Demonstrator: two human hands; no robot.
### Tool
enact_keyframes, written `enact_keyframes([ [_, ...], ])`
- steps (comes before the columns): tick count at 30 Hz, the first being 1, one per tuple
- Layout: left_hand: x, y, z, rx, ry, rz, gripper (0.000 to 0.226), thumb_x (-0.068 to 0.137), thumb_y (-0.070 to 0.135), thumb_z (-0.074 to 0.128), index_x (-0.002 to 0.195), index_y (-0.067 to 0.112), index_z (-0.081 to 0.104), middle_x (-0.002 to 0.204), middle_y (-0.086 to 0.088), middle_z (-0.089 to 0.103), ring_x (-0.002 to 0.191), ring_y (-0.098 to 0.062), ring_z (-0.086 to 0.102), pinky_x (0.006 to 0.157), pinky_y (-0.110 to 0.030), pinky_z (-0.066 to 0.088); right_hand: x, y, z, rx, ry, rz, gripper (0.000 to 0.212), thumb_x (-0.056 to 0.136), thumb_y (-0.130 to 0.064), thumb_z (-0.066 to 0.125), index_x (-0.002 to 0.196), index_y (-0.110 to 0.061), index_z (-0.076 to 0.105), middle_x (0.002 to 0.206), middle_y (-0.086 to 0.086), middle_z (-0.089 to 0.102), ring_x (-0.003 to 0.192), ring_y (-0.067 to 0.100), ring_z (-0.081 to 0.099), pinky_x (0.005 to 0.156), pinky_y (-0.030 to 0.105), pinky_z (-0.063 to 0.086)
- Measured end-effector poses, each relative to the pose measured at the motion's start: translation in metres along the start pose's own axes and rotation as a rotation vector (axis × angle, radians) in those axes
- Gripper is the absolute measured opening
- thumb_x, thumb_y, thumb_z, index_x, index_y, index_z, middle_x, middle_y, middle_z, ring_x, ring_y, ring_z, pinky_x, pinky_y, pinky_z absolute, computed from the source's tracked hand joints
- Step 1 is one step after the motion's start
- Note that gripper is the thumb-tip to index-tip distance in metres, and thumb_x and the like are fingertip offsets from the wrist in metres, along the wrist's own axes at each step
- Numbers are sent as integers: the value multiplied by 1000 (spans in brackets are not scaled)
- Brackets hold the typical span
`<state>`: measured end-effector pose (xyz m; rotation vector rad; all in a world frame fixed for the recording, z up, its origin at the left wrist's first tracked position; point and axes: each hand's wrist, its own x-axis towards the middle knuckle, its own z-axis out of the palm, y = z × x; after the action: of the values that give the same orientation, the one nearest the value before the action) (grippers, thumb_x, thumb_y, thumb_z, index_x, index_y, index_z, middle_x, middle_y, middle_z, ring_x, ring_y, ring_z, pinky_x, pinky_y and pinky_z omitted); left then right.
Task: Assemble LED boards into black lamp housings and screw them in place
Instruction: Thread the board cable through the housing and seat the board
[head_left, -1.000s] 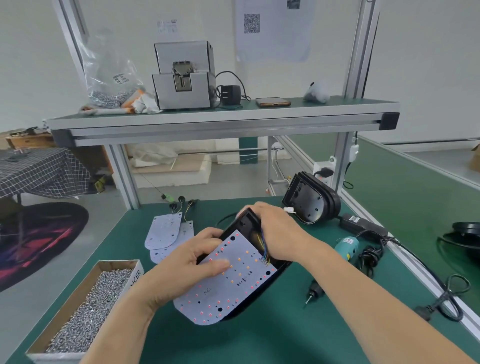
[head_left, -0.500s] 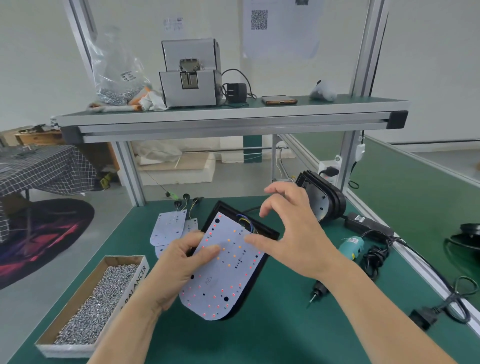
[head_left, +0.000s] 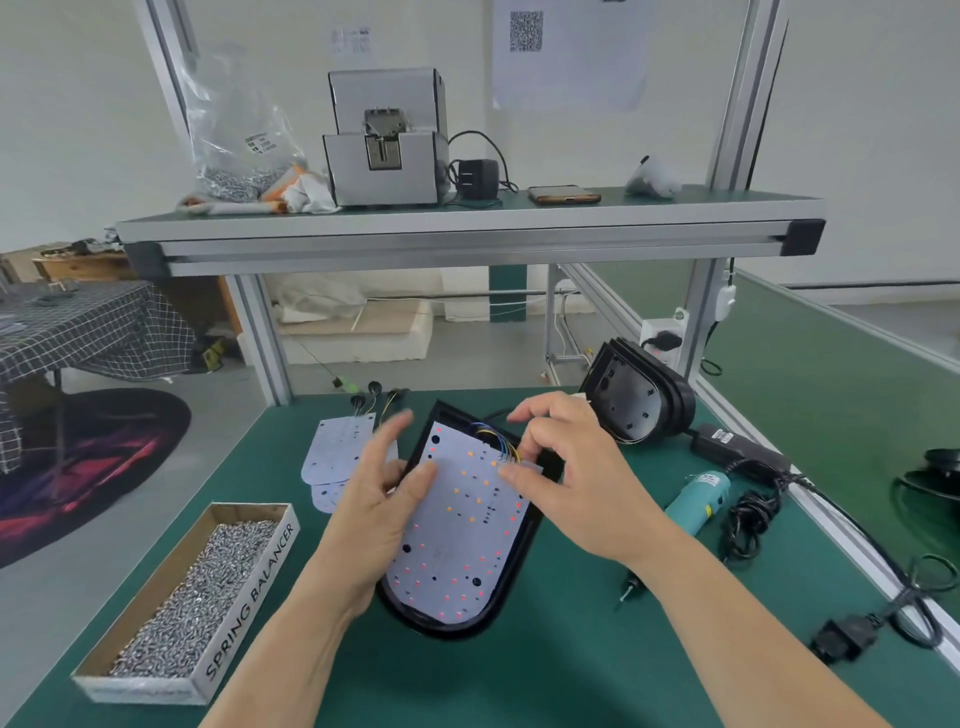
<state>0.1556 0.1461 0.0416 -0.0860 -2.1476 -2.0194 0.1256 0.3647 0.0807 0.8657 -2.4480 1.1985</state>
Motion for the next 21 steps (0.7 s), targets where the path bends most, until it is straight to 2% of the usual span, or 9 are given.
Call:
enact_keyframes([
  [2,-3,0,2,-75,-27,-96,29,83,45,66,110,37,72,108,5,76,95,-18,72,71,-20,55,0,2,-3,-15,-45,-24,25,88,-17,75,71,-17,58,119,-11,55,124,-5,37,97,4,24],
  [4,-6,0,1,-155,-39,-175,31,76,47,70,101,30,75,110,-3,76,100,-23,73,73,-25,58,2,4,-5,69,44,-53,19,90,-27,72,75,-20,64,121,-9,56,127,3,43,101,12,30],
  [7,-4,1,-3,-273,-53,-202,30,77,39,73,104,26,75,117,-9,73,102,-23,72,78,-31,60,8,11,-12,590,248,99,17,97,-25,54,95,-21,71,113,-3,65,95,12,58,82,30,43],
  [9,-4,2,-4,-365,-85,-217,35,78,32,78,111,22,73,123,-11,71,106,-24,70,83,-35,60,14,15,-8,808,85,264,36,97,-6,45,115,-26,69,123,-3,68,72,18,50,63,29,38],
  [10,-5,1,-3,-411,-113,-234,40,78,28,82,115,20,71,125,-12,70,108,-26,69,86,-38,59,16,17,-2,848,-50,333,45,95,-4,44,123,-30,67,131,-4,66,75,22,47,60,30,34],
  [13,-7,2,-1,-468,-164,-268,46,78,28,80,120,17,69,127,-15,68,110,-30,68,90,-42,59,15,20,20,978,-313,462,39,83,-23,56,117,-29,75,120,7,57,99,29,40,73,37,33],
  [15,-8,4,-2,-459,-154,-274,36,83,24,76,118,16,70,124,-16,69,105,-30,70,86,-41,60,13,20,29,1064,-326,471,36,80,-24,55,106,-28,80,109,8,67,98,25,58,82,38,48],
  [17,-10,8,-5,-459,-128,-277,37,83,24,71,118,12,69,118,-17,72,97,-29,72,77,-39,61,10,18,31,985,-297,491,31,83,-28,52,93,-29,82,96,-3,75,87,12,67,77,25,55],
  [21,-15,12,-6,-443,-115,-227,53,70,21,85,120,12,69,115,-14,73,98,-29,73,71,-34,60,7,22,34,479,-245,286,19,92,-17,48,83,-5,59,77,6,57,72,7,47,71,25,41],
])
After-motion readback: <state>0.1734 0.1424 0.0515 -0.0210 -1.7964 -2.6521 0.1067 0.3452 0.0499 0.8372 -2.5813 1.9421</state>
